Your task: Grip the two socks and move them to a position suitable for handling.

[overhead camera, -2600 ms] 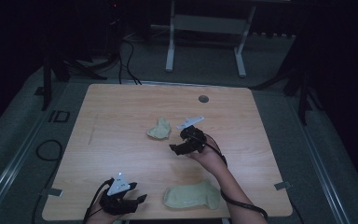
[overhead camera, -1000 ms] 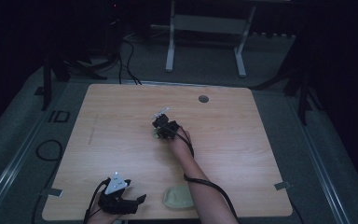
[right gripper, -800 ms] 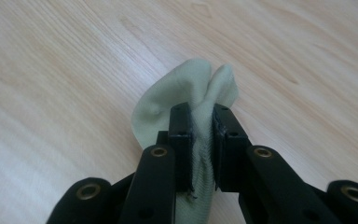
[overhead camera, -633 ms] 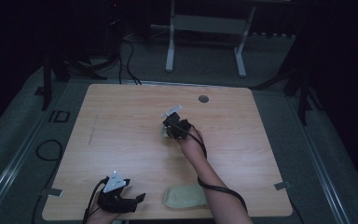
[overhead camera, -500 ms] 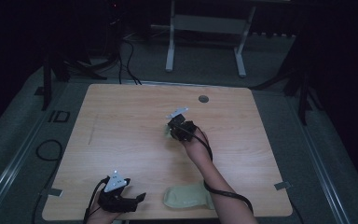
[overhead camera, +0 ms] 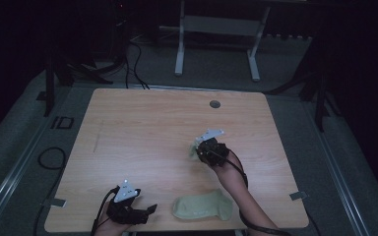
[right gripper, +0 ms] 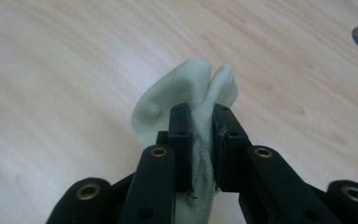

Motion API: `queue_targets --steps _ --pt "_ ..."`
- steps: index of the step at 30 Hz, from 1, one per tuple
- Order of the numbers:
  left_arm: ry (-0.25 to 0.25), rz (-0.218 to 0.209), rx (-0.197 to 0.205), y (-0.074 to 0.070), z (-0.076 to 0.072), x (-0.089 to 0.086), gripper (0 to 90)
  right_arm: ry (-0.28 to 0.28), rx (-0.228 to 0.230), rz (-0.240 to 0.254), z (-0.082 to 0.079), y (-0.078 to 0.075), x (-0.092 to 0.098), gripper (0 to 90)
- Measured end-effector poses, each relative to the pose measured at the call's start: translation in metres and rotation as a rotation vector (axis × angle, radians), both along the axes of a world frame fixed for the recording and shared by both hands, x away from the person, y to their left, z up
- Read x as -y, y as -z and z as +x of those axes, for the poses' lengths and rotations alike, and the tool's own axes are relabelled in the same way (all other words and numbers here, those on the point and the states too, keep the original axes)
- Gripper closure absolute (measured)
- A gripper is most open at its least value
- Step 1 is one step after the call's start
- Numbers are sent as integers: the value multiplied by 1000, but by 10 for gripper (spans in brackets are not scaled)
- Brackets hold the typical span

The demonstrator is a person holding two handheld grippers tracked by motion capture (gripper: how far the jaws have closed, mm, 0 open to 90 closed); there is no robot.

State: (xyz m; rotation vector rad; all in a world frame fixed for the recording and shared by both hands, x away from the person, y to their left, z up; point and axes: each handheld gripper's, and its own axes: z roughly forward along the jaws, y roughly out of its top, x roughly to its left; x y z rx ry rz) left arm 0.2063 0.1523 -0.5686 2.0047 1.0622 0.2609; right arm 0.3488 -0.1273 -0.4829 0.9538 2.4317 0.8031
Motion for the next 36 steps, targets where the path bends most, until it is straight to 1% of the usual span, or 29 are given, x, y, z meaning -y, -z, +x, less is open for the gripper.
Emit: queue_targets --steps 2,5,9,10,12,15,17,19,20,21,23,25,26,28,29,31,32,33,34,35,36 --pt "3 0 0 -1 0 2 168 -7 2 16 -8 2 6 794" --pt "-3 -7 7 -2 1 5 168 -20 3 20 -20 8 13 790" --pt "11 -5 12 -5 3 11 168 -27 -20 22 -33 21 20 785" --pt "16 -5 13 -5 5 13 168 -28 -26 16 -35 25 21 784" --pt "26 7 13 -6 8 18 168 -21 -43 15 -36 34 23 782" --pt "41 7 15 -9 13 26 169 -10 -58 17 -35 47 23 777" --pt "51 4 19 -9 17 31 172 -6 -77 16 -34 55 20 767" --pt "59 5 12 -9 22 37 172 -10 -71 2 -35 63 17 749" --pt "66 15 12 -9 25 40 172 -15 -74 5 -35 66 15 732" --pt "67 17 12 -9 27 42 172 -15 -61 7 -36 67 15 730" --pt "69 18 8 -10 33 47 172 -24 -62 6 -36 67 13 686" --pt "74 18 9 -13 39 50 179 -45 -84 6 -35 65 12 591" --pt "71 25 8 -14 43 52 204 -52 -92 10 -34 63 12 559" --pt "80 45 13 -18 50 56 207 -54 -76 32 -34 53 14 525" --pt "83 49 15 -20 54 58 207 -56 -66 45 -34 46 16 516" --pt "88 42 14 -24 62 61 224 -46 -63 84 -31 33 22 501" --pt "92 44 16 -26 66 63 244 -43 -66 100 -29 27 26 501" --pt "98 45 14 -28 70 66 245 -31 -61 108 -27 22 28 509" --pt "104 50 13 -29 75 69 246 -27 -58 112 -25 20 32 521" --pt "107 54 14 -29 79 73 262 -16 -67 123 -22 19 34 534" --pt "113 56 12 -29 83 77 317 -10 -82 128 -21 19 36 561"
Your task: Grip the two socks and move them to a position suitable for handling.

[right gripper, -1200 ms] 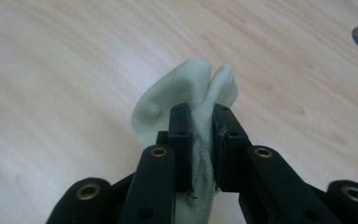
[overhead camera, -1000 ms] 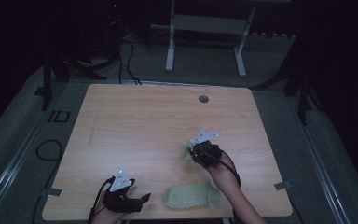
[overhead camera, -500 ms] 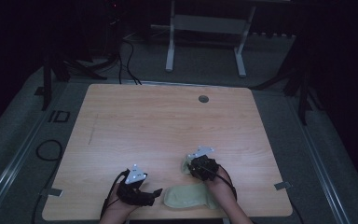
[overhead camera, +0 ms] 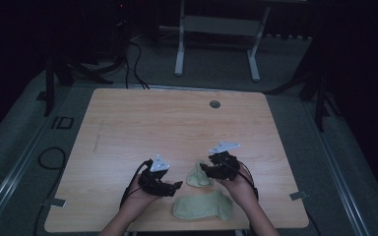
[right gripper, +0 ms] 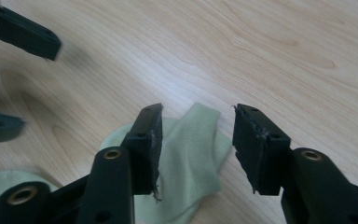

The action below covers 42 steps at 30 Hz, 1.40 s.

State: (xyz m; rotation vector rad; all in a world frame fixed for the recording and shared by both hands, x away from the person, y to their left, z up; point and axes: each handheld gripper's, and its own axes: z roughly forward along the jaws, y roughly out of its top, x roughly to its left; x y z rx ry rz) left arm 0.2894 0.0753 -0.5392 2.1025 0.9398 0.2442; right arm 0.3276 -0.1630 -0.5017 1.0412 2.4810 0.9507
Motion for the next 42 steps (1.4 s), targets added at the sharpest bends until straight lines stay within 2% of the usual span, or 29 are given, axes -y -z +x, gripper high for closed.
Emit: queue_targets --steps 5,10,13,15,18,24,26,28,30,32,34,35,42 --pt "44 41 -25 4 19 22 388 -7 -35 -32 2 13 3 627" --pt "59 85 -56 14 32 39 459 -14 -70 -67 8 30 5 628" --pt "61 110 -62 18 35 44 496 -24 -91 -94 9 37 5 638" --pt "65 109 -62 19 35 45 527 -41 -99 -112 8 42 5 677" --pt "71 114 -49 19 34 48 567 -51 -113 -104 8 42 6 753" --pt "99 126 -45 19 32 56 804 -59 -85 -118 5 42 2 821" --pt "95 127 -38 17 31 57 860 -53 -77 -118 3 42 1 826" --pt "90 137 -22 13 29 56 863 -51 -69 -106 1 38 2 827" --pt "86 128 -21 10 28 53 868 -52 -54 -90 0 32 5 827" --pt "78 138 -13 6 27 48 869 -45 -45 -63 -1 23 9 827" --pt "74 135 -10 3 27 45 870 -45 -35 -59 -1 19 11 827" --pt "66 139 -4 -3 26 40 870 -34 -19 -45 -1 10 16 828" --pt "43 157 9 -22 21 18 869 9 1 2 -2 -9 41 827"
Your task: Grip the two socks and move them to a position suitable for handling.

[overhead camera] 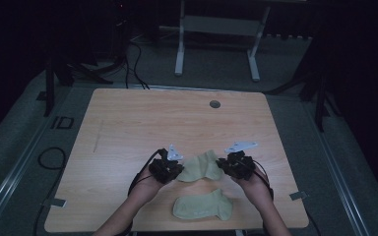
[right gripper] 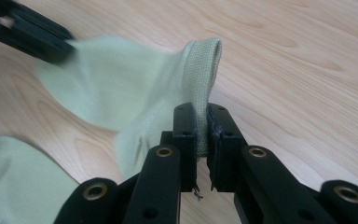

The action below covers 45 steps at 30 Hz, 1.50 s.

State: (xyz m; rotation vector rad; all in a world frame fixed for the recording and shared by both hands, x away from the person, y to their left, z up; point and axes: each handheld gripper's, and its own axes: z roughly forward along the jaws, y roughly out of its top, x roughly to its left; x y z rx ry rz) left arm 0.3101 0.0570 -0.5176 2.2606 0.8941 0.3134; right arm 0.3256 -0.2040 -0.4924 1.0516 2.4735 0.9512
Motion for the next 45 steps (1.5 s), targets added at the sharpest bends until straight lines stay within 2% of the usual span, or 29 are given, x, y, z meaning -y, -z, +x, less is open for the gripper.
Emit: queue_targets --steps 3,5,10,14,15,17,20,22,25,29,34,35,37,42,45 --pt "2 18 1 -2 0 -6 869 22 -16 10 1 2 11 827" --pt "4 21 -5 1 2 -8 868 29 -46 20 2 6 17 826" --pt "15 22 -23 13 12 -8 866 36 -88 8 0 23 23 822" --pt "20 43 -38 22 21 -3 861 50 -113 4 2 36 26 819" --pt "18 42 -47 23 23 -1 842 55 -118 5 3 38 27 807" --pt "23 32 -51 21 23 0 692 62 -122 -6 4 40 28 716" --pt "17 18 -14 13 19 1 644 75 -108 0 4 36 31 658" --pt "21 3 5 7 13 2 684 74 -96 9 2 32 31 664" --pt "47 5 4 6 5 9 787 50 -85 8 -3 30 26 711" --pt "82 25 -21 18 -4 19 828 15 -92 0 -14 38 19 762" --pt "62 42 -56 36 -1 20 850 8 -122 -31 -19 56 21 775" --pt "55 25 -57 37 0 19 851 14 -125 -9 -18 57 23 776" --pt "44 22 -58 37 2 17 851 26 -116 -25 -16 56 26 775" --pt "38 29 -54 37 6 17 850 31 -121 -23 -2 56 30 770" --pt "35 18 -62 37 8 18 850 36 -113 -45 5 55 30 771"
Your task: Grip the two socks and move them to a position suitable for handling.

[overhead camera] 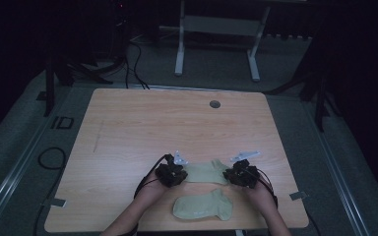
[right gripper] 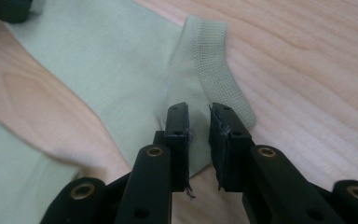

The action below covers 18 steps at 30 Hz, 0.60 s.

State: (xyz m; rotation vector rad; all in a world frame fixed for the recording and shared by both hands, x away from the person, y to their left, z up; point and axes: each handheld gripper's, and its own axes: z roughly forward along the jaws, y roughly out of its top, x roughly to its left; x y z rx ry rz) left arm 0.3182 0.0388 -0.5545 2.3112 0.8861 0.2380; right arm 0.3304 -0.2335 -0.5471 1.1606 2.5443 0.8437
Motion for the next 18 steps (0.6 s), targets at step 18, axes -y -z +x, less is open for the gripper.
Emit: queue_targets --steps 18 --pt "33 -75 -5 -8 0 -1 686 -6 5 6 4 -8 -9 666"
